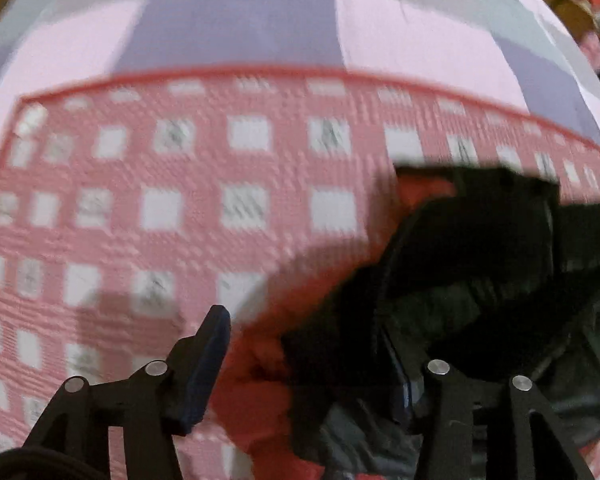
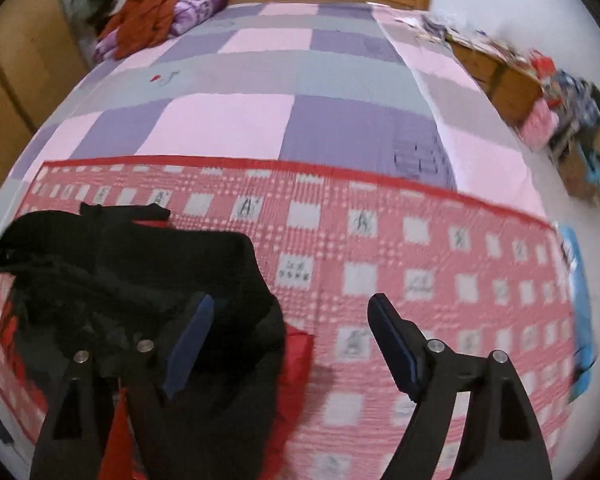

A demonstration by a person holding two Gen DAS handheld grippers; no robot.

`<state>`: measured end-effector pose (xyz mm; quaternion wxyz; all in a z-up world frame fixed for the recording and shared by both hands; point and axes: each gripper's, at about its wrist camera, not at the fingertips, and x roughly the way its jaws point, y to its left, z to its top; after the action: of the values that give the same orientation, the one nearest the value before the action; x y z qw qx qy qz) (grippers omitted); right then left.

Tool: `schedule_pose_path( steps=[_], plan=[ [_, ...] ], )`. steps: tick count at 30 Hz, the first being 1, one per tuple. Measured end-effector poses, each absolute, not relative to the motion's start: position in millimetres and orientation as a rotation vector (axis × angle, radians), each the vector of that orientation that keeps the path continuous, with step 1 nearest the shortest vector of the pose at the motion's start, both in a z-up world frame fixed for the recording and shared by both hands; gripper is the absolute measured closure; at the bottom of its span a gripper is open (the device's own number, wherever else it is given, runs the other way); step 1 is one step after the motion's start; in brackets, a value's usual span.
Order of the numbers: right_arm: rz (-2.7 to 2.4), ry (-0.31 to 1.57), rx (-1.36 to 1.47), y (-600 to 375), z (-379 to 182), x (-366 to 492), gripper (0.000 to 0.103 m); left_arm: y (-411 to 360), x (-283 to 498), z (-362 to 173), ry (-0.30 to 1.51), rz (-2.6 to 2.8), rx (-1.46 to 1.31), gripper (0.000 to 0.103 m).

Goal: Fold large clothes
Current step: 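Lift the hem with both tools and fold it toward the hood, then lay the folded hem onto the jacket and press it flat with both tools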

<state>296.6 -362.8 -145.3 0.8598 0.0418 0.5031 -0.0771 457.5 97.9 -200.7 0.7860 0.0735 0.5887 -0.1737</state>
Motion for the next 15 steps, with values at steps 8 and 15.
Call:
schedule_pose_path(
  steps=[8,15],
  plan=[
    [0.045,0.988,-0.098,-233,-179,226,0.021,68,388,-152,0.930,-0.346,0.233,0.033],
    [0.020,1.039,-0.047,-204,-245,287,0.021,40,332,-173,0.904,-0.429,0.220,0.022]
  ],
)
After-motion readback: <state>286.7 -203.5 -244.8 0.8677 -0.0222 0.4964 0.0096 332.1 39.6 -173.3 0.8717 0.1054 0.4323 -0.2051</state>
